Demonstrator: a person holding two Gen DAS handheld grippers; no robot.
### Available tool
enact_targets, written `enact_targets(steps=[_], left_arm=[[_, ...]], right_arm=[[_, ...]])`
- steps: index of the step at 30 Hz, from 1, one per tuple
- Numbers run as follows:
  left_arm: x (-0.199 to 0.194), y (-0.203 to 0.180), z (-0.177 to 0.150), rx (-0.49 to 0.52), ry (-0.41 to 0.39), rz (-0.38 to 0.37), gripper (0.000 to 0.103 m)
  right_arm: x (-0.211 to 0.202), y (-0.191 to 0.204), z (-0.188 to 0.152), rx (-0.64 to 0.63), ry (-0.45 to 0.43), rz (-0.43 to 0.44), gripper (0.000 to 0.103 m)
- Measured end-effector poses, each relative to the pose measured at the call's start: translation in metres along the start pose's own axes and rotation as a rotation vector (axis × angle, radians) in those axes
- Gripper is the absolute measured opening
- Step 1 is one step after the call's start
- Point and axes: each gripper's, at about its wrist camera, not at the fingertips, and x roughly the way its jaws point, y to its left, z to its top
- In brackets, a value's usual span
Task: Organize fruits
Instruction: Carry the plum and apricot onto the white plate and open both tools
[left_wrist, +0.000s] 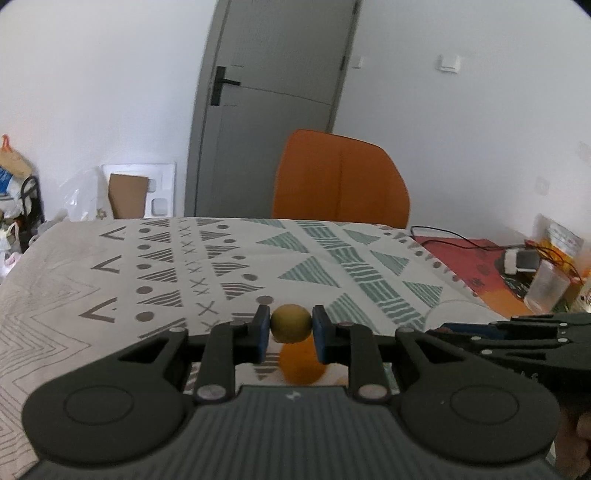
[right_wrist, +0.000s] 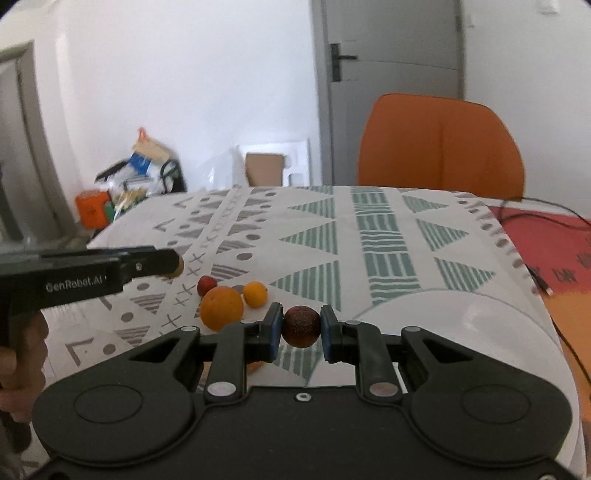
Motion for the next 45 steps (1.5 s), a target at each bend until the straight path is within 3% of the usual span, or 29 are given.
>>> enact_targets(steps=[5,25,45], left_arm=[[-0.003,-0.017,0.001,0.035,-0.008,-0.015,0.023],[0.0,-0.085,-0.002,0.117,-0.014,-0.086,0.023],[0.034,-0.135,-0.004,0.192,0.042,-0.142,0.023]], right_arm=[[-0.02,-0.02,-0.006,0.075,-0.052,-0.03,0.02],[-0.063,-0.084,-0.032,0.173,-0.105,-0.102,0.02],[-0.067,-0.131,-0.054,0.264,-0.096,-0.111,0.02]])
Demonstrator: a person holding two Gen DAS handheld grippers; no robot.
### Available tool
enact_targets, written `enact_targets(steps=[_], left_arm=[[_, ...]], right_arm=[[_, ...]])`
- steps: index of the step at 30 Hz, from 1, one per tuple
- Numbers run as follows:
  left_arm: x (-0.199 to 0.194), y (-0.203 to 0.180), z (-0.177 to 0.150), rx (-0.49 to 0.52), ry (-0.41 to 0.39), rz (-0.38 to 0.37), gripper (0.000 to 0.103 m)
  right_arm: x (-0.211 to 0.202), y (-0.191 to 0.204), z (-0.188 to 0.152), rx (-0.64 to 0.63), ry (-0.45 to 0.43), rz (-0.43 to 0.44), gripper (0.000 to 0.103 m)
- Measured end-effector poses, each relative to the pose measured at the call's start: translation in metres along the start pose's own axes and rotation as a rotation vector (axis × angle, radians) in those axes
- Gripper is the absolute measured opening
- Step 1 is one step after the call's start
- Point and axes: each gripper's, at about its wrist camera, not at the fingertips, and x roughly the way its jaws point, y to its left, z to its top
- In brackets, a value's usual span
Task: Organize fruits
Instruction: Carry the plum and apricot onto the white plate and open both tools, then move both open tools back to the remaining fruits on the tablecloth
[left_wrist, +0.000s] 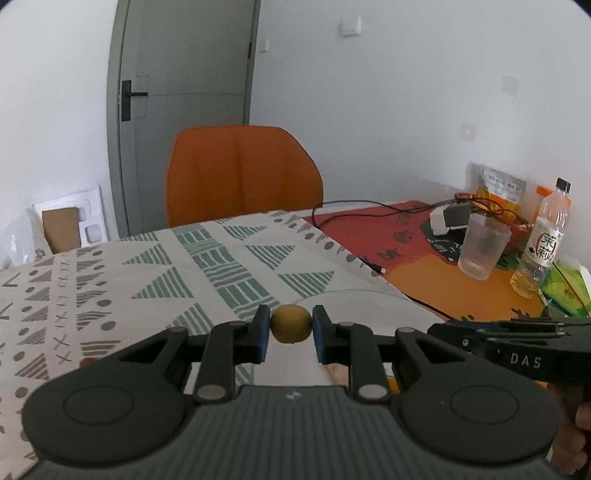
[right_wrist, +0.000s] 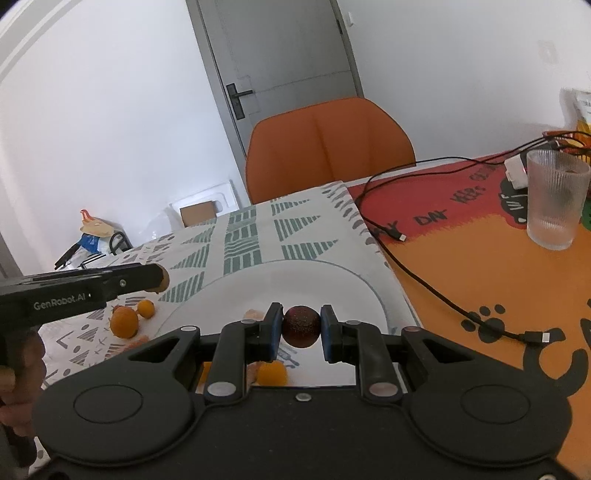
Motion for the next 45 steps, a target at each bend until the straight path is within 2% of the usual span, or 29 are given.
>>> enact_targets(steps=[8,15,17,19,25,27,30,34,36,38,42,45], left_arm=[[0.017,-0.006,0.0,-0.003,0.041,-0.023,0.023],[0.016,-0.005,0.0,-0.014,0.052,-0.014,0.027],[0.013,-0.001,-0.001,-0.019,0.055,-0.004,0.027],[0.01,0.005,0.0,-0.032,0.057,0.011,0.029],[-0.008,0.023,0.0,-0.068,0.032,0.055,0.044],[-0.015,0.027,0.0,-0.076,0.021,0.064,0.052],[-0.024,0.034,-0.002,-0.087,0.013,0.08,0.058],[-0.037,0.044,-0.004,-0.112,0.005,0.094,0.063],[-0.043,0.049,-0.006,-0.121,-0.001,0.106,0.067],[-0.05,0.054,-0.008,-0.128,-0.005,0.122,0.073],[-0.063,0.065,-0.012,-0.142,-0.014,0.159,0.08],[-0.07,0.072,-0.016,-0.147,-0.013,0.193,0.086]], right_arm=[[0.005,-0.01,-0.002,0.021,0.013,-0.013,0.02],[0.007,-0.011,-0.004,0.024,0.024,-0.015,0.021],[0.006,-0.011,-0.004,0.024,0.016,-0.009,0.027],[0.006,-0.011,-0.002,0.027,0.01,-0.004,0.03],[-0.003,-0.011,0.003,0.034,-0.01,-0.012,0.031],[-0.006,-0.012,0.006,0.038,-0.019,-0.015,0.031],[-0.009,-0.01,0.008,0.037,-0.028,-0.018,0.035],[-0.012,-0.003,0.011,0.03,-0.036,-0.006,0.042],[-0.013,0.004,0.011,0.022,-0.038,0.005,0.049],[-0.013,0.012,0.01,0.007,-0.037,0.017,0.061],[-0.01,0.028,0.007,-0.015,-0.021,0.052,0.069],[-0.009,0.04,0.005,-0.021,-0.011,0.073,0.08]])
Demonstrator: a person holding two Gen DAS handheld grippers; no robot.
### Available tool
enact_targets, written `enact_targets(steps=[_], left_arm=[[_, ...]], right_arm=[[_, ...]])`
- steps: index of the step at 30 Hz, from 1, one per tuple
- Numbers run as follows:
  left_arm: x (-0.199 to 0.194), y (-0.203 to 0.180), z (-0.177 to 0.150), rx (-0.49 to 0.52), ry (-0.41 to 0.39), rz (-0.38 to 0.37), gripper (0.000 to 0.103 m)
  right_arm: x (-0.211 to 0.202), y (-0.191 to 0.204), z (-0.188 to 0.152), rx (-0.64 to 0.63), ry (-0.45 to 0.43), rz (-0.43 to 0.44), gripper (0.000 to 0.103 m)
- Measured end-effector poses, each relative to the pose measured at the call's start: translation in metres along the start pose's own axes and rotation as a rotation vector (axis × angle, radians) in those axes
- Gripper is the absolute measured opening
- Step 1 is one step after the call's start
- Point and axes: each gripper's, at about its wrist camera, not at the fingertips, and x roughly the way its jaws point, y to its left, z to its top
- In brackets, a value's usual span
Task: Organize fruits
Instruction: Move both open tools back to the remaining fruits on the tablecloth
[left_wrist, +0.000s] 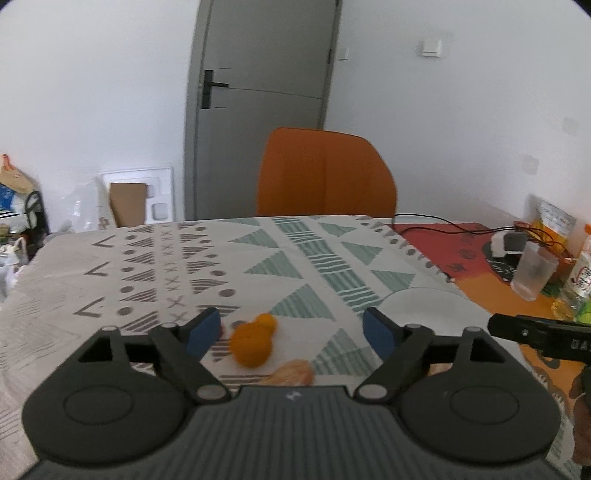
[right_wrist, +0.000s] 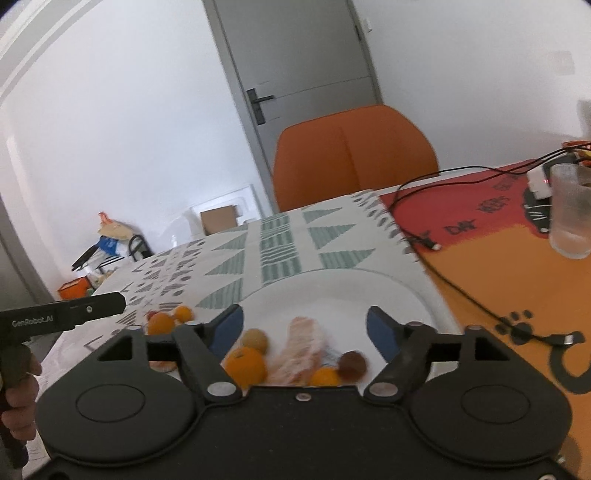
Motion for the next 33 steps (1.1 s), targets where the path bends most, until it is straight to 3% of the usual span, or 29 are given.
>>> enact_targets(steps=[2,5,16,23,33], left_arm=[[-0.004,0.007,-0.002,-0.005,0.003,0.022,0.087],[-0.008,0.016,-0.007,-0.016,0.009,0.044,0.09],[-0.022,0.053,-0.026,-0.076,0.015,0.101,0.092],[-0.028,0.077,-0.036,-0.125,0.017,0.129,0.092],[-0.025,0.1,-0.05,-0.185,0.034,0.142,0.092]], right_arm=[[0.001,0.008,-0.001,-0.011,0.007,0.013,0.088],[0.003,0.022,-0.004,-0.041,0.021,0.037,0.091],[0.014,0.065,-0.018,-0.099,0.078,0.101,0.092],[0.02,0.083,-0.023,-0.134,0.087,0.121,0.103],[0.037,0.113,-0.037,-0.245,0.122,0.152,0.103]])
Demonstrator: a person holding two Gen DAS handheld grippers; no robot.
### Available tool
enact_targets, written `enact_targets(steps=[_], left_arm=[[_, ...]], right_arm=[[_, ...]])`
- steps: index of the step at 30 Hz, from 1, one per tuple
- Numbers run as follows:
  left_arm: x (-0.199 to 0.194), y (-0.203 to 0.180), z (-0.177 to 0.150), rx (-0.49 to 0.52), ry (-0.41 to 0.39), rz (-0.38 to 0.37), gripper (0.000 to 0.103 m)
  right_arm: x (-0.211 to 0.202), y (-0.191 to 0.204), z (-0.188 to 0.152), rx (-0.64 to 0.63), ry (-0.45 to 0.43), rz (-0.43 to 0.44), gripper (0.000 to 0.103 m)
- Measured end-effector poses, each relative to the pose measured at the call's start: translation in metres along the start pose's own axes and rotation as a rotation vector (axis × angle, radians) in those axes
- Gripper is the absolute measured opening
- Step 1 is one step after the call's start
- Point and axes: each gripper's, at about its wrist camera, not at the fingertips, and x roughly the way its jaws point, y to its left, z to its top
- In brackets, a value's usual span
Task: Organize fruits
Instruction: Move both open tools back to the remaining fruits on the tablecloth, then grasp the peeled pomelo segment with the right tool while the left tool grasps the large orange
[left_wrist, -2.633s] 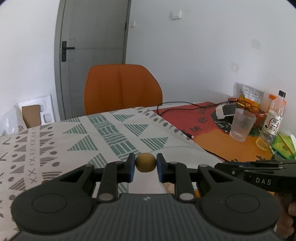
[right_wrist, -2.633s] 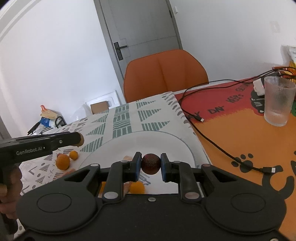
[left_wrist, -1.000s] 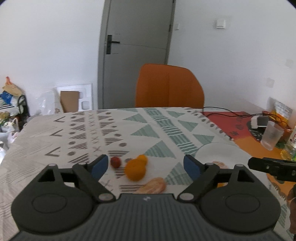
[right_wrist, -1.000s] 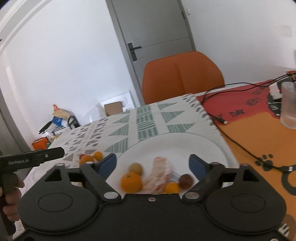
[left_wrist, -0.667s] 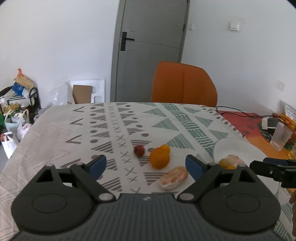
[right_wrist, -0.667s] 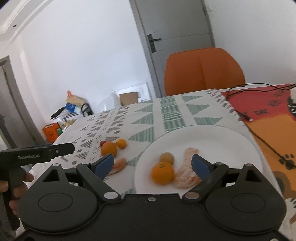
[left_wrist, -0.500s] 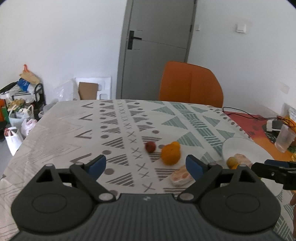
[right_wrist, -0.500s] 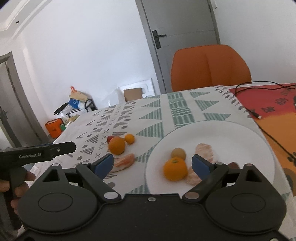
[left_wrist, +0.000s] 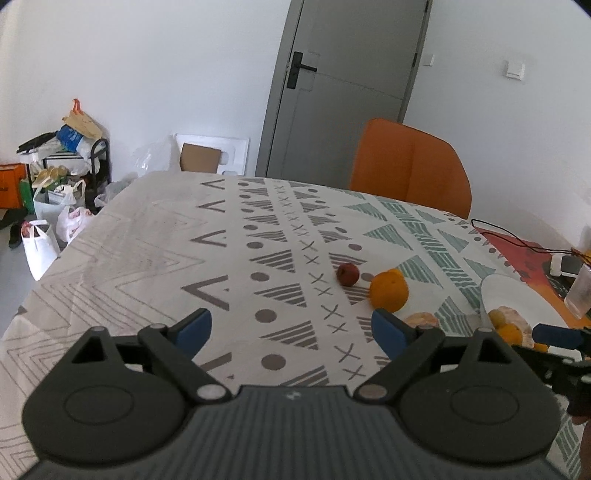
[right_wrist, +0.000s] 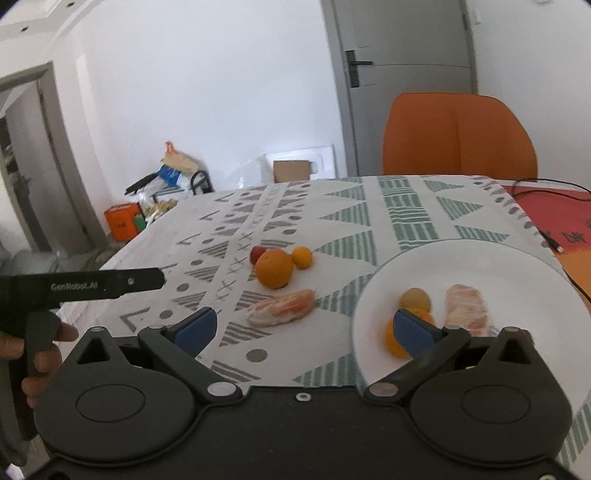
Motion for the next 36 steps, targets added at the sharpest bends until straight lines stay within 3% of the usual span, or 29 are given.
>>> enact_targets(steps=[7,16,36], left_arm=[[0.007,0.009,-0.002,-0.011,0.014,-0.004,0.092],[0.017,0.02,-0.001,-0.045,0.023,-0.024,0.092],[0.023,0.034,0.012,-0.073,0.008,-0.028,0.09]], right_arm=[[0.015,0.013,0.0,-0.072,0.021,-0.013,0.101],[0.039,0.021,0.004,-0.099,0.072,0.025,0.079],[0.091,0.044,0.019,-0.252,0.185,-0.027,0.078]])
